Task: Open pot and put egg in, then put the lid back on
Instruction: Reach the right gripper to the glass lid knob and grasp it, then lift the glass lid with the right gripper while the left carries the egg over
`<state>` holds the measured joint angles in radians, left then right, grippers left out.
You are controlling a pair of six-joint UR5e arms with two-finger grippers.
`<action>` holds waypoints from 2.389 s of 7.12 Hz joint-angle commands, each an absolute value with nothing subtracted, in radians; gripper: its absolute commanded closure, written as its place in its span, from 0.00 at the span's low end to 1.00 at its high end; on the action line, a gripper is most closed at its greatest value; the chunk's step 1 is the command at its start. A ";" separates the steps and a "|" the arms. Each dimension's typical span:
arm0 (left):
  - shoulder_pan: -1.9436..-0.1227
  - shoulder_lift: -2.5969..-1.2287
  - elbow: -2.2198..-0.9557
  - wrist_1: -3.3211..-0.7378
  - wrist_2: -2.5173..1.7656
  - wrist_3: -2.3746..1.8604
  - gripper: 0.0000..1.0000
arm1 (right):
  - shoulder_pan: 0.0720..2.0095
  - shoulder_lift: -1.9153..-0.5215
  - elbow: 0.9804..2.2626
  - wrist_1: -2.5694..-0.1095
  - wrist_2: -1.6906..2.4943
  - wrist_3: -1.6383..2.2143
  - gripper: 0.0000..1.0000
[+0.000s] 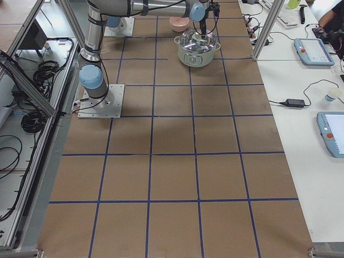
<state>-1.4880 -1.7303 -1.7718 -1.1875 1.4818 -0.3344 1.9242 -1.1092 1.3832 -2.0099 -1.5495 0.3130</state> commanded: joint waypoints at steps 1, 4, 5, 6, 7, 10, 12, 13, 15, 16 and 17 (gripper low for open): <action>-1.488 -1.729 -1.772 -1.187 1.482 -0.333 0.93 | 1.950 -1.103 1.393 -2.020 -1.530 0.352 0.13; -1.486 -1.729 -1.770 -1.187 1.482 -0.330 0.93 | 1.954 -1.103 1.397 -2.019 -1.529 0.335 0.55; -1.486 -1.729 -1.770 -1.187 1.482 -0.330 0.93 | 1.954 -1.106 1.397 -2.008 -1.529 0.325 0.81; -1.486 -1.729 -1.769 -1.187 1.482 -0.330 0.93 | 1.954 -1.109 1.404 -2.005 -1.534 0.328 0.90; -1.486 -1.729 -1.769 -1.187 1.482 -0.330 0.93 | 1.933 -1.118 1.387 -1.990 -1.539 0.325 0.93; -1.493 -1.710 -1.760 -1.190 1.483 -0.330 0.93 | 1.824 -1.267 1.387 -1.829 -1.528 0.256 0.94; -1.546 -1.721 -1.738 -1.183 1.489 -0.328 0.93 | 1.691 -1.391 1.394 -1.676 -1.494 0.185 0.94; -1.621 -1.739 -1.685 -1.187 1.493 -0.325 0.93 | 1.613 -1.426 1.399 -1.599 -1.505 0.105 0.94; -1.716 -1.819 -1.597 -1.161 1.497 -0.321 0.93 | 1.583 -1.456 1.437 -1.583 -1.517 0.080 0.93; -1.768 -1.854 -1.592 -1.125 1.503 -0.324 0.93 | 1.571 -1.453 1.459 -1.586 -1.519 0.071 0.94; -1.793 -1.891 -1.592 -1.065 1.538 -0.321 0.93 | 1.557 -1.453 1.465 -1.588 -1.523 0.040 0.95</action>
